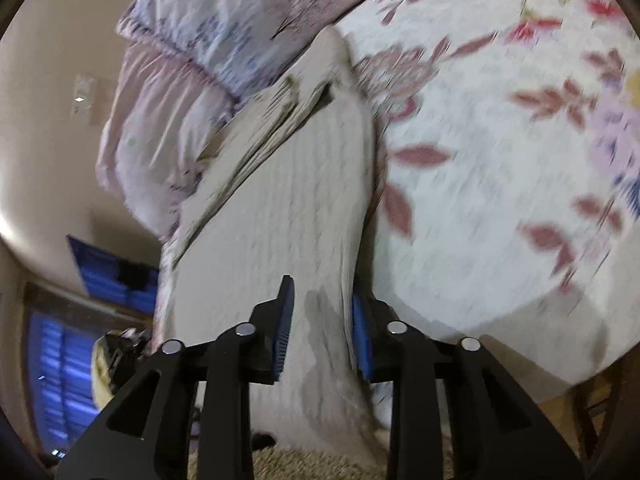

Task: Fold small clothes

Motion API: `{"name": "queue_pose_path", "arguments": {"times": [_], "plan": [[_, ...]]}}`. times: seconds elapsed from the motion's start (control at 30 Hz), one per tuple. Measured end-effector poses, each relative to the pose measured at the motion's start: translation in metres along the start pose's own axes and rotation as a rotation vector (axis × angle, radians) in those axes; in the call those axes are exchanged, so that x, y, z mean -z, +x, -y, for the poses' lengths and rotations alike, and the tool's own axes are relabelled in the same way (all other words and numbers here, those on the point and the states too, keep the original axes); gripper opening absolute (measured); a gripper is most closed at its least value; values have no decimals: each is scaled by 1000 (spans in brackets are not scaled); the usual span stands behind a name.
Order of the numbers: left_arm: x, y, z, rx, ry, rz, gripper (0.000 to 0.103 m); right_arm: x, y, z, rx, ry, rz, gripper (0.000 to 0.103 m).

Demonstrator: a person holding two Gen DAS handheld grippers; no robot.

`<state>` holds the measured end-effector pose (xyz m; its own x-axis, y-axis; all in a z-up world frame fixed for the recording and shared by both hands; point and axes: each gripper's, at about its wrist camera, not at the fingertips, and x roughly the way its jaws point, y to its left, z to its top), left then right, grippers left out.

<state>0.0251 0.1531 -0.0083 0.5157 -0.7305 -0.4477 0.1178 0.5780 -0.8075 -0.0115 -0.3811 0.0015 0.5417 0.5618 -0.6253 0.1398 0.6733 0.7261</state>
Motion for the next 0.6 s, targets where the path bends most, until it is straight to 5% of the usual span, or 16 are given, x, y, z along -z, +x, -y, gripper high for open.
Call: {"name": "queue_pose_path", "arguments": {"times": [0.23,0.4,0.47,0.53,0.6], "plan": [[29,-3,6,61,16,-58,44,28,1,-12,-62,-77,-59,26],[42,2,8,31,40,-115,42,47,-1,-25,-63,-161,-95,25],[45,5,11,15,63,-139,31,53,-3,-28,-56,-179,-100,20],[46,7,15,-9,98,-146,8,57,-5,-30,-43,-203,-95,9],[44,5,21,-28,140,-124,7,56,-13,-35,-28,-230,-43,8]]}}
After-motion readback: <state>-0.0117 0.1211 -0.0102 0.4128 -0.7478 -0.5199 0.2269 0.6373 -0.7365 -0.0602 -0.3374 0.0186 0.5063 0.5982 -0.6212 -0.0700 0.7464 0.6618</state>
